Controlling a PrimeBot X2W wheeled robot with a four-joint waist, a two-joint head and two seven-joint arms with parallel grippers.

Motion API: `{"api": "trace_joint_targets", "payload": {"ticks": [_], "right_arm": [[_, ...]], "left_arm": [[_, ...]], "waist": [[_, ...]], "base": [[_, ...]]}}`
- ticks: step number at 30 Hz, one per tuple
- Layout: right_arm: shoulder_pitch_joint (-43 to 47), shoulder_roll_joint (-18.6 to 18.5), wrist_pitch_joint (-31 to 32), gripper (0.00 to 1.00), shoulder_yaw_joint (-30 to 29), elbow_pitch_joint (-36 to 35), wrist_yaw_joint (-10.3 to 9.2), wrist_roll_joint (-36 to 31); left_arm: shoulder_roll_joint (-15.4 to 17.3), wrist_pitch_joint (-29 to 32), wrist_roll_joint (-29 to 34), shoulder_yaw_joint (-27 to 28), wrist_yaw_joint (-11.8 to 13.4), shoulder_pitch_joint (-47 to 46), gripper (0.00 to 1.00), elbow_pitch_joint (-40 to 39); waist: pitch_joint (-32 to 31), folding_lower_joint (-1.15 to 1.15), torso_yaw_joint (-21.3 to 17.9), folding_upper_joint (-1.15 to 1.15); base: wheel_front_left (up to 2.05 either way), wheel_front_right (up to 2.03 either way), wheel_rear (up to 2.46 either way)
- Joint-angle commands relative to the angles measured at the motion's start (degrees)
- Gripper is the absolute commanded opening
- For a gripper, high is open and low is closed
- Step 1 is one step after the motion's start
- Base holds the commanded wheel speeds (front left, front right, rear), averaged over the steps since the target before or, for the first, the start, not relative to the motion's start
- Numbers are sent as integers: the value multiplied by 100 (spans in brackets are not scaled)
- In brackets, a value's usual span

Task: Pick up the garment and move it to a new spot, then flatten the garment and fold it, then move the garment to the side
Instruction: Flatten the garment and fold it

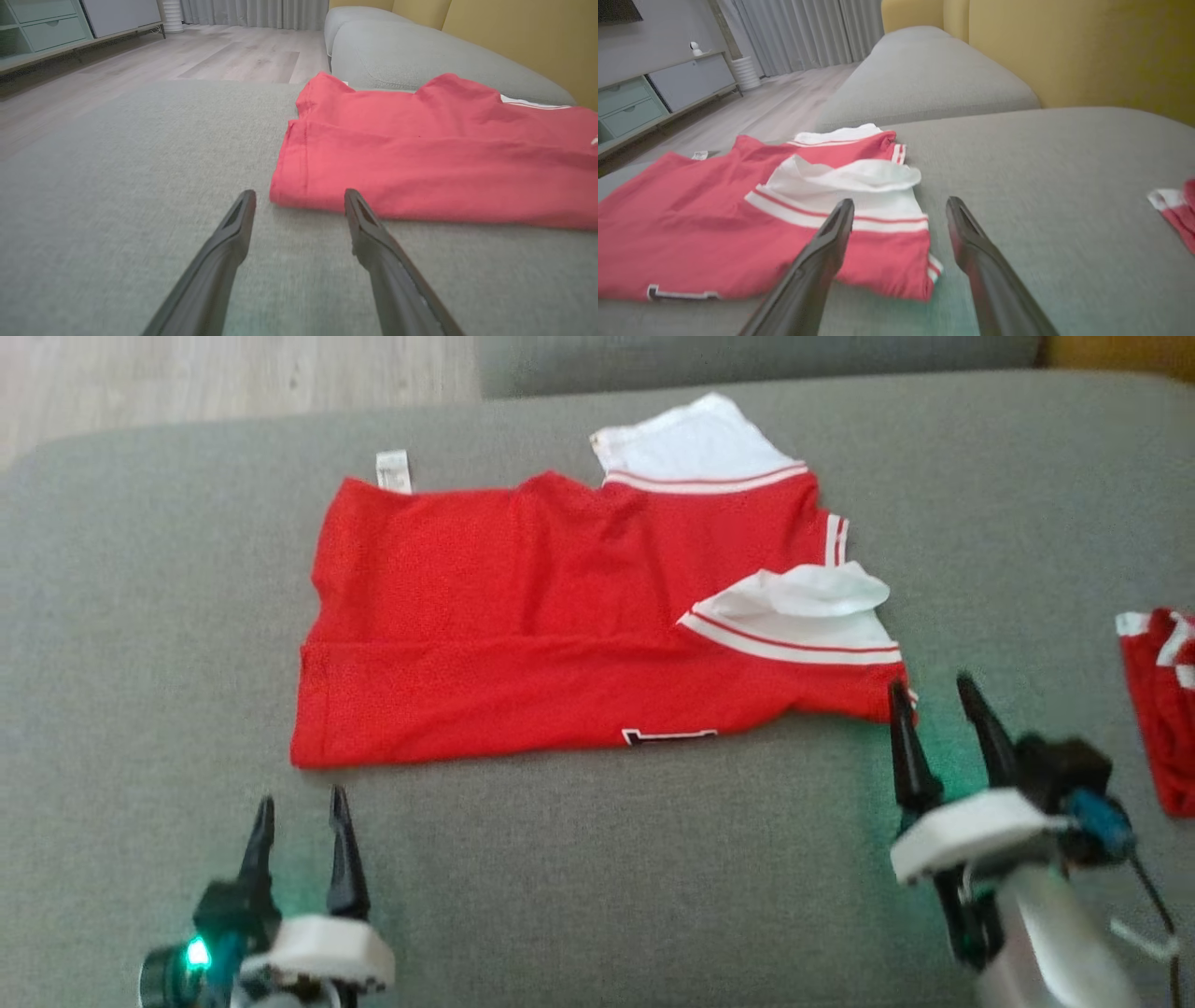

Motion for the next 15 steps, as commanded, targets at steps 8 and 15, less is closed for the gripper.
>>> {"api": "trace_joint_targets", "payload": {"ticks": [8, 15], "right_arm": [[703, 86, -63, 100, 136, -174, -11, -7], [960, 88, -63, 100, 292, -94, -11, 165]], "left_arm": [[119, -30, 45, 54, 133, 752, 100, -514], [119, -30, 6, 4, 110, 1008, 100, -616]], "waist": [[-670, 1, -44, 0], [-793, 1, -53, 0]], "base": [[0, 0, 0], [0, 0, 0]]}}
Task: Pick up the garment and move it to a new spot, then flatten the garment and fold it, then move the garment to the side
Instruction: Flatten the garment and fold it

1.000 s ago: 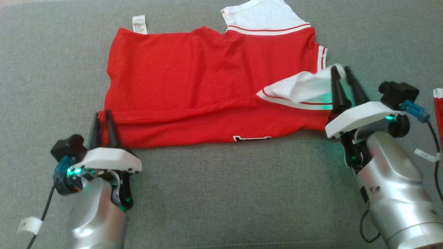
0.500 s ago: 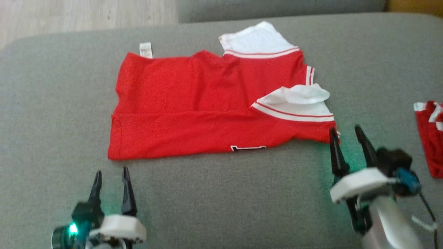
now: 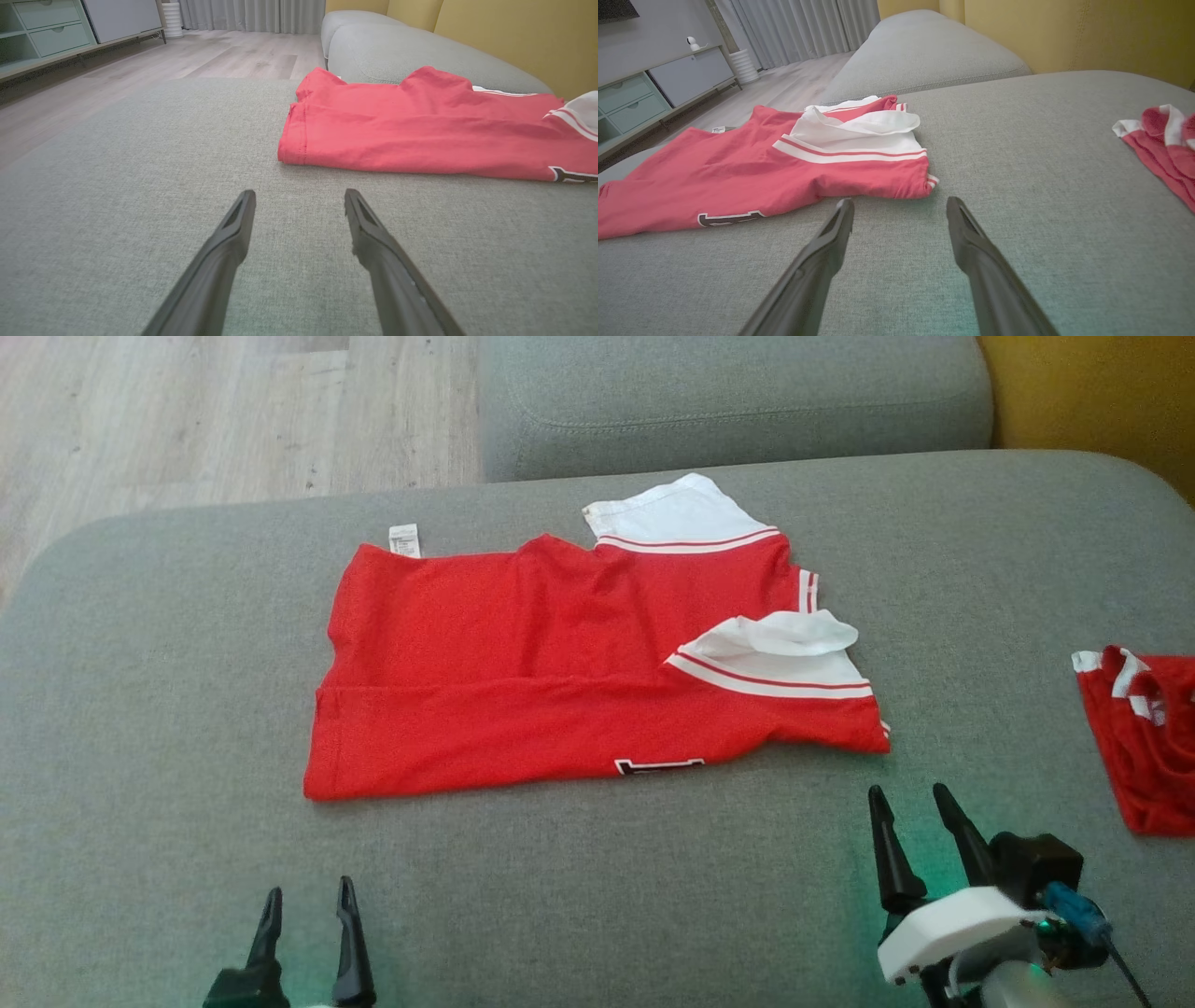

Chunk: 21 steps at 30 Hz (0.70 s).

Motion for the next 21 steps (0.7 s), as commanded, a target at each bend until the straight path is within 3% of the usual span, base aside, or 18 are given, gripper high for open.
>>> {"api": "trace_joint_targets", "payload": {"ticks": [1, 12, 21], "right_arm": [[-148, -12, -63, 100, 158, -119, -11, 53], [-1171, -11, -63, 100, -105, 479, -11, 116], [-1892, -11, -63, 100, -320, 1594, -11, -334]], "left_arm": [[74, -30, 5, 143, -12, -171, 100, -199], [74, -30, -17, -9, -135, -831, 100, -151], [74, -30, -79, -122, -196, -1356, 100, 45]], "waist": [[12, 1, 3, 0], [647, 1, 110, 0], [1055, 1, 271, 0]], "base": [[0, 0, 0], [0, 0, 0], [0, 0, 0]]}}
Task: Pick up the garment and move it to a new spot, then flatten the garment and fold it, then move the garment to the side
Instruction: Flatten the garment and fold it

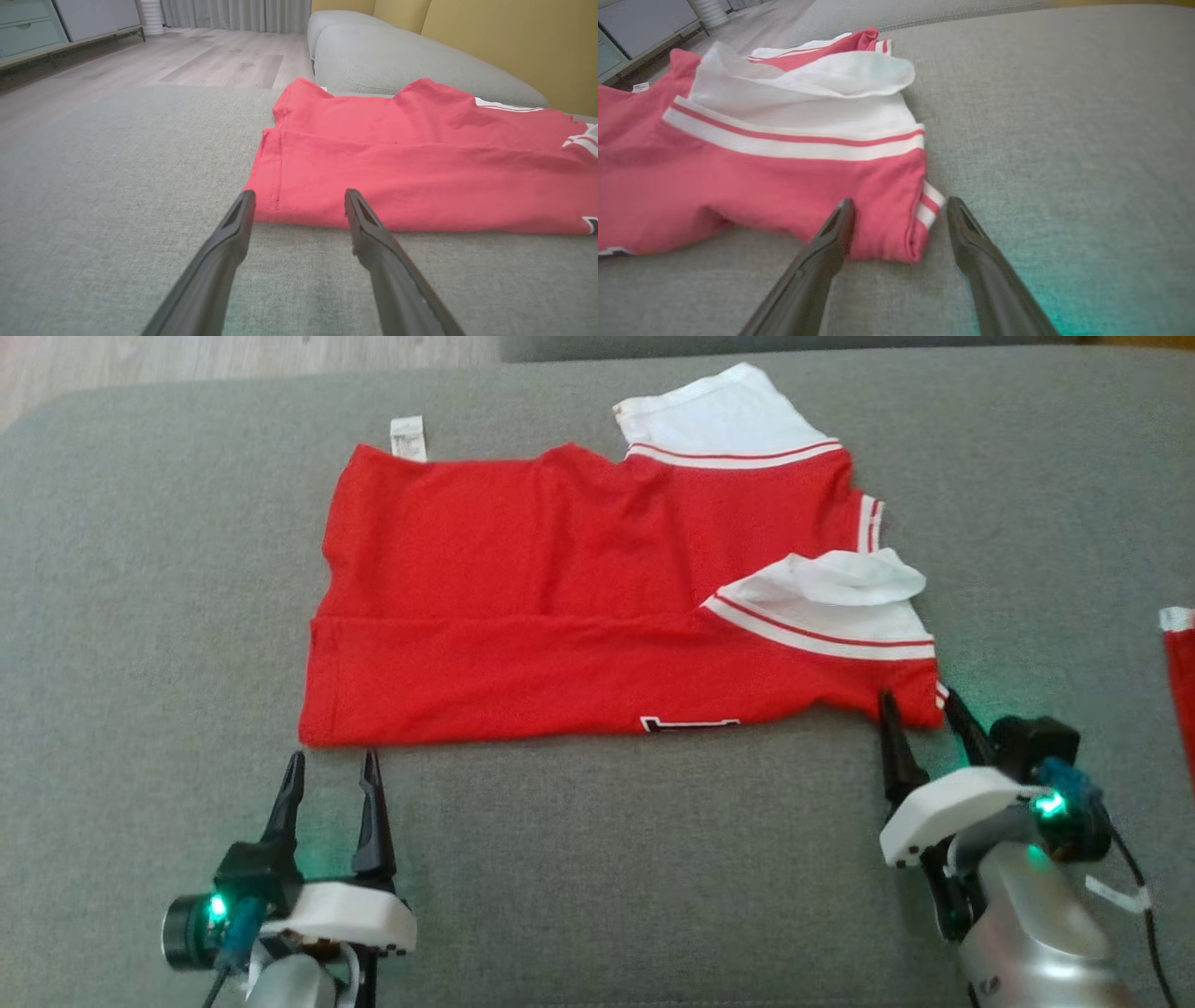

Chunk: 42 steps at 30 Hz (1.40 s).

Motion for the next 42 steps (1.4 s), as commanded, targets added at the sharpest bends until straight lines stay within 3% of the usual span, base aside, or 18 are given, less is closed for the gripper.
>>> {"api": "trace_joint_targets", "payload": {"ticks": [1, 2, 3, 4, 5, 13, 20, 21, 22, 23, 29, 37, 42], "right_arm": [[-114, -10, -62, 100, 123, -69, -11, -44], [-146, -10, -62, 97, 148, 101, -11, -78], [-172, -10, -62, 67, 167, 248, -11, -91], [-190, -10, -62, 26, 185, 359, -11, -94], [-203, -10, -62, 0, 215, 428, -11, -80], [-290, -10, -62, 0, 372, 368, -11, 24], [-295, -9, -62, 0, 549, 109, -11, 202], [-288, -9, -62, 0, 571, 76, -11, 229], [-280, -9, -62, 0, 582, 30, -11, 260], [-266, -9, -62, 0, 593, -10, -11, 284], [-15, -9, -62, 0, 499, -338, -11, 576], [906, -135, -62, 0, 531, -767, -11, 902], [1253, -224, -62, 0, 616, -928, -11, 1132]], "left_arm": [[69, -30, -44, 127, 4, -150, 100, -109], [69, -30, -70, 137, -1, -189, 100, -84], [69, -30, -83, 148, -13, -227, 100, -61], [69, -30, -107, 169, -30, -265, 100, -35], [69, -30, -120, 196, -45, -310, 100, -9], [69, -30, -254, 699, -233, -893, 100, 307], [69, -30, -375, 834, -437, -1315, 100, 1644], [69, -30, -420, 816, -458, -1360, 76, 1883], [69, -30, -440, 785, -475, -1410, 31, 2093], [69, -30, -467, 769, -497, -1464, 0, 2233], [69, -30, -570, 756, -567, -1389, 0, 2347], [69, -30, -779, 951, -435, -335, 0, 1932], [69, -30, -940, 803, -476, 64, 0, 1950]], "waist": [[48, -2, 41, 0], [68, -2, 48, 0], [86, -2, 50, 0], [100, -2, 50, 0], [118, -2, 45, 0], [306, -2, -99, 0], [384, -2, -249, 0], [383, -2, -262, 0], [380, -2, -270, 0], [369, -2, -274, 0], [68, -2, -235, 0], [-611, -2, -266, 0], [-745, -2, -282, 0]], "base": [[0, 0, 0], [0, 0, 0], [0, 0, 0], [0, 0, 0], [0, 0, 0], [0, 0, 0], [0, 0, 0], [0, 0, 0], [0, 0, 0], [0, 0, 0], [0, 0, 0], [0, 0, 0], [0, 0, 0]]}}
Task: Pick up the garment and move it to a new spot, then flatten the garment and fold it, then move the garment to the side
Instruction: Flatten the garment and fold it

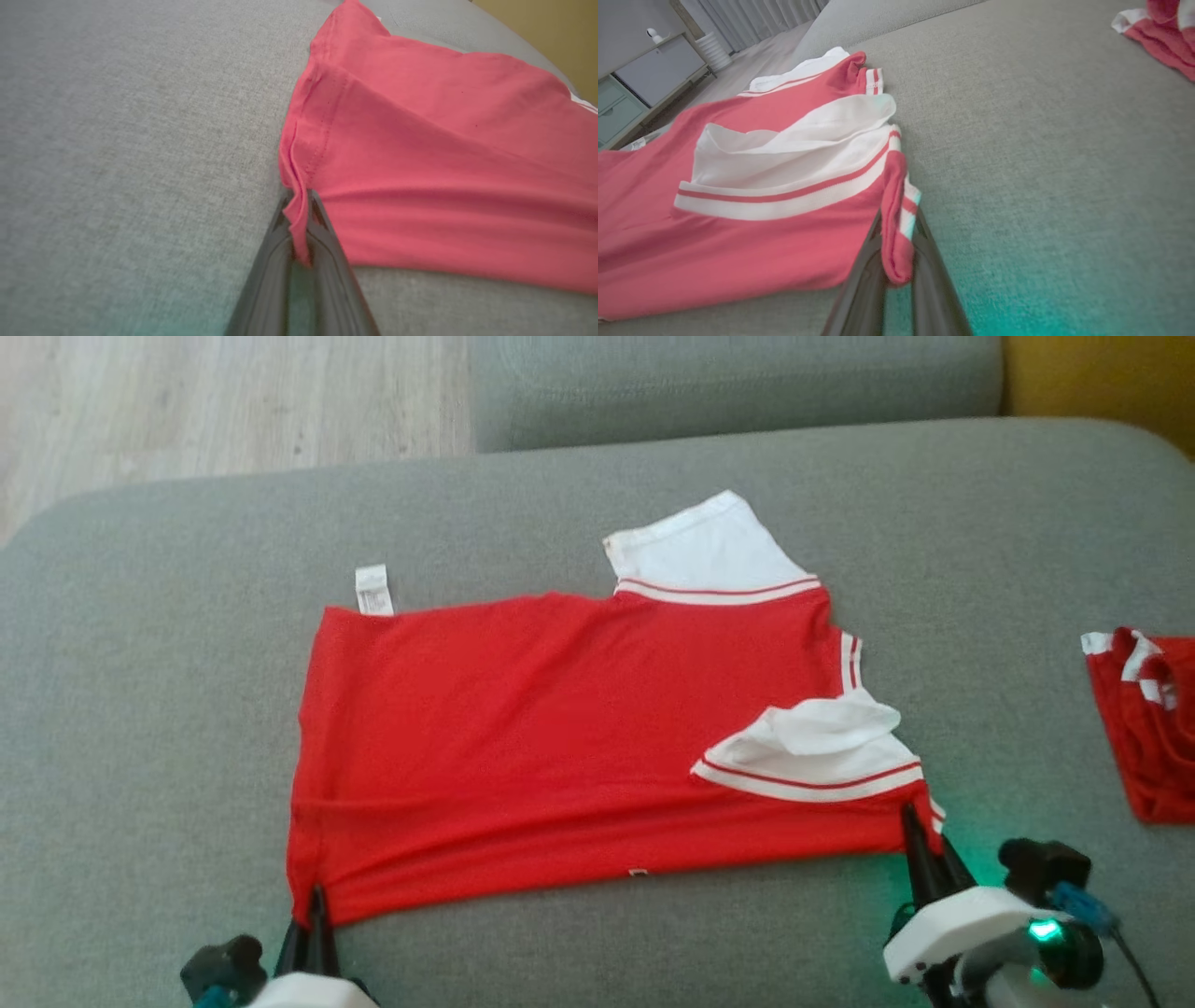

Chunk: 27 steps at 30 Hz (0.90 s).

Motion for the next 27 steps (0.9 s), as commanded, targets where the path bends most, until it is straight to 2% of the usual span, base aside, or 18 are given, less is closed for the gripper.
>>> {"api": "trace_joint_targets", "payload": {"ticks": [1, 2, 8, 11, 16, 23, 27], "right_arm": [[-106, -146, -25, 40, 55, -219, -11, 76], [-82, -152, -25, 100, 23, -293, -11, 134], [-372, -150, -25, 100, -42, -777, -11, 216], [-763, -170, -13, 100, 95, -870, -11, 137], [-1535, -210, 49, 100, 409, -891, -11, 87], [-2360, -161, 57, 100, 696, -817, -11, 300], [-2526, -224, 43, 100, 769, -747, -11, 370]], "left_arm": [[130, -4, -9, 162, 32, -1, 21, -37], [130, -4, 11, 133, 38, -14, 98, -91], [223, -4, 246, 121, 42, -803, 100, -581], [513, 16, 440, 6, -21, -1591, 100, -529], [1084, 615, 554, -173, -188, -2874, 100, -35], [1510, 1313, 81, -290, -333, -3951, 100, 864], [1493, 1415, -400, -720, -339, -4071, 100, 878]], "waist": [[-30, 2, -9, 0], [-16, 2, -5, 0], [322, 2, 41, 0], [560, 2, 41, 0], [1013, 2, -36, 0], [1603, 2, -209, 0], [1762, 2, -229, 0]], "base": [[0, 0, 0], [0, 0, 0], [0, 0, 0], [0, 0, 0], [0, 0, 0], [0, 0, 0], [0, 0, 0]]}}
